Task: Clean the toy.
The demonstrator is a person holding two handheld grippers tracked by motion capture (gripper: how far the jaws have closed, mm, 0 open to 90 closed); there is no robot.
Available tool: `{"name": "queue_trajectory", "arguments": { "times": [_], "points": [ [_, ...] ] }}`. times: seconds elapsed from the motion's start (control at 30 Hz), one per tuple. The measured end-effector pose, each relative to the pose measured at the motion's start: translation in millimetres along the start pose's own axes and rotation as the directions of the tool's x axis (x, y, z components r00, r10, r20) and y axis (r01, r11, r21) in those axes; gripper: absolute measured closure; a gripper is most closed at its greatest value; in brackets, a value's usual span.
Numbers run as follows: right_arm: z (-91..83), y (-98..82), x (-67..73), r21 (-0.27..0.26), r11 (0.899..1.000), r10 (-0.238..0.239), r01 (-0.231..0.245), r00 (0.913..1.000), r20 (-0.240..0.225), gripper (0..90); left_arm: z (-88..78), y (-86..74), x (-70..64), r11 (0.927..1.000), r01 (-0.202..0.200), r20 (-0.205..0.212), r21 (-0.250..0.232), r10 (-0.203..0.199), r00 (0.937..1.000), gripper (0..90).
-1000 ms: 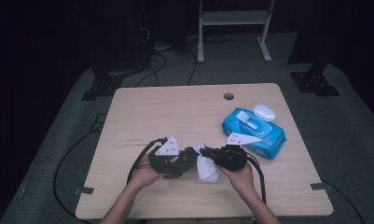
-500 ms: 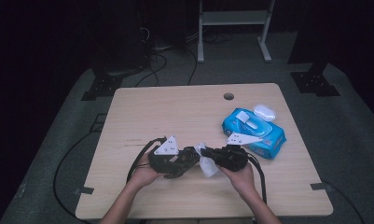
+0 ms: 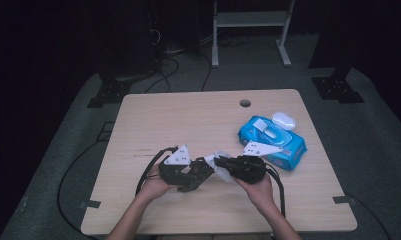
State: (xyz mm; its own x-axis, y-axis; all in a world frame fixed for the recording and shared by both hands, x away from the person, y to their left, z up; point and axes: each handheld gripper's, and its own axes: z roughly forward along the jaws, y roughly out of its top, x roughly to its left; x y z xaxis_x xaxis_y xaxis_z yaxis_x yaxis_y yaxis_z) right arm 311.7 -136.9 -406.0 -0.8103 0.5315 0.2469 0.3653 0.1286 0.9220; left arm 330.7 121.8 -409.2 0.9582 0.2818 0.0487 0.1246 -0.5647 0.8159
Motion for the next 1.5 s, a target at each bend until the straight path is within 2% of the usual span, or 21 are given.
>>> {"name": "queue_trajectory", "arguments": {
  "times": [0.07, 0.2, 0.37, 0.47, 0.57, 0.63, 0.7, 0.77, 0.87, 0.97, 1.07, 1.1, 1.2, 1.23, 1.33, 1.37, 1.43, 1.5],
  "points": [
    [1.5, -4.4, -2.9, 0.018, 1.000, 0.003, -0.004, 0.9999, 0.012, 86.4, -1.9, 0.8, -0.6, 1.0000, 0.001, 0.003, -0.007, -0.001, 1.0000, 57.3],
    [4.5, -14.8, -10.0, 0.054, 0.998, 0.041, -0.042, 0.9989, 0.023, 86.4, -1.9, 1.2, -1.2, 1.0000, -0.005, -0.001, -0.003, 0.005, 1.0000, 57.3],
    [-0.1, -1.0, -0.3, 0.000, 1.000, 0.009, -0.009, 0.9999, -0.005, 86.4, 1.8, 0.6, -1.2, 0.9999, -0.009, -0.003, 0.009, 0.009, 1.0000, 57.3],
    [2.3, -2.9, -0.5, 0.016, 1.000, -0.004, 0.004, 1.0000, 0.008, 86.3, 1.9, 1.7, -2.0, 0.9997, -0.015, -0.004, 0.017, 0.015, 0.9999, 57.3],
    [4.3, -10.8, -7.6, 0.058, 0.998, 0.012, -0.015, 0.9991, 0.039, 86.4, 2.3, 1.4, -1.7, 0.9998, -0.013, -0.005, 0.015, 0.013, 0.9999, 57.3],
    [2.1, -9.6, -7.4, 0.043, 0.999, 0.018, -0.020, 0.9989, 0.043, 86.4, 3.0, 1.9, -1.9, 0.9998, -0.015, -0.005, 0.016, 0.015, 0.9999, 57.3],
    [-3.6, -0.3, -0.4, -0.001, 1.000, -0.014, 0.014, 0.9992, 0.037, 86.4, 4.1, 2.7, -2.1, 0.9997, -0.019, -0.004, 0.018, 0.019, 0.9998, 57.3],
    [-9.3, 11.7, 10.6, -0.039, 0.996, -0.073, 0.074, 0.9969, 0.031, 86.4, 5.4, 3.4, -2.8, 0.9998, -0.012, -0.005, 0.017, 0.012, 0.9999, 57.3],
    [-10.4, 21.4, 24.0, -0.069, 0.993, -0.094, 0.094, 0.9956, -0.004, 86.4, 7.1, 4.9, -4.1, 0.9994, -0.024, -0.007, 0.025, 0.024, 0.9997, 57.3],
    [-1.5, 16.8, 25.1, -0.030, 0.993, -0.113, 0.113, 0.9936, -0.005, 86.4, 8.4, 6.4, -7.3, 0.9992, -0.029, -0.004, 0.026, 0.029, 0.9996, 57.3],
    [3.9, 5.0, 16.2, 0.006, 0.995, -0.103, 0.102, 0.9946, 0.013, 86.4, 9.6, 6.6, -7.7, 0.9976, -0.042, -0.010, 0.055, 0.042, 0.9990, 57.3],
    [3.8, 1.7, 11.2, 0.017, 0.996, -0.083, 0.083, 0.9965, 0.014, 86.4, 11.7, 5.3, -7.5, 0.9966, -0.046, -0.016, 0.069, 0.047, 0.9988, 57.4],
    [4.2, -9.9, -1.2, 0.083, 0.994, -0.075, 0.068, 0.9939, 0.081, 86.3, 13.5, 1.7, -3.4, 0.9959, -0.029, -0.022, 0.086, 0.031, 0.9993, 57.3],
    [3.0, -15.0, -7.3, 0.084, 0.996, -0.042, 0.035, 0.9956, 0.084, 86.3, 13.5, 1.5, -2.4, 0.9954, -0.025, -0.026, 0.092, 0.027, 0.9993, 57.3],
    [1.6, -18.1, -12.4, 0.088, 0.996, -0.020, 0.012, 0.9956, 0.092, 86.3, 13.4, 1.1, -0.7, 0.9900, -0.025, -0.051, 0.139, 0.033, 0.9982, 57.3],
    [1.6, -17.9, -12.3, 0.084, 0.996, -0.015, 0.008, 0.9961, 0.087, 86.3, 14.2, 1.4, -0.4, 0.9853, -0.035, -0.054, 0.167, 0.044, 0.9976, 57.3],
    [3.9, -18.1, -10.2, 0.089, 0.996, -0.021, 0.014, 0.9966, 0.080, 86.3, 17.9, 1.7, -2.0, 0.9742, -0.044, -0.056, 0.221, 0.058, 0.9968, 57.3],
    [7.4, -19.6, -8.4, 0.102, 0.995, -0.027, 0.019, 0.9970, 0.073, 86.3, 24.2, 1.5, -5.0, 0.9574, -0.059, -0.068, 0.283, 0.081, 0.9944, 57.2]
  ]
}}
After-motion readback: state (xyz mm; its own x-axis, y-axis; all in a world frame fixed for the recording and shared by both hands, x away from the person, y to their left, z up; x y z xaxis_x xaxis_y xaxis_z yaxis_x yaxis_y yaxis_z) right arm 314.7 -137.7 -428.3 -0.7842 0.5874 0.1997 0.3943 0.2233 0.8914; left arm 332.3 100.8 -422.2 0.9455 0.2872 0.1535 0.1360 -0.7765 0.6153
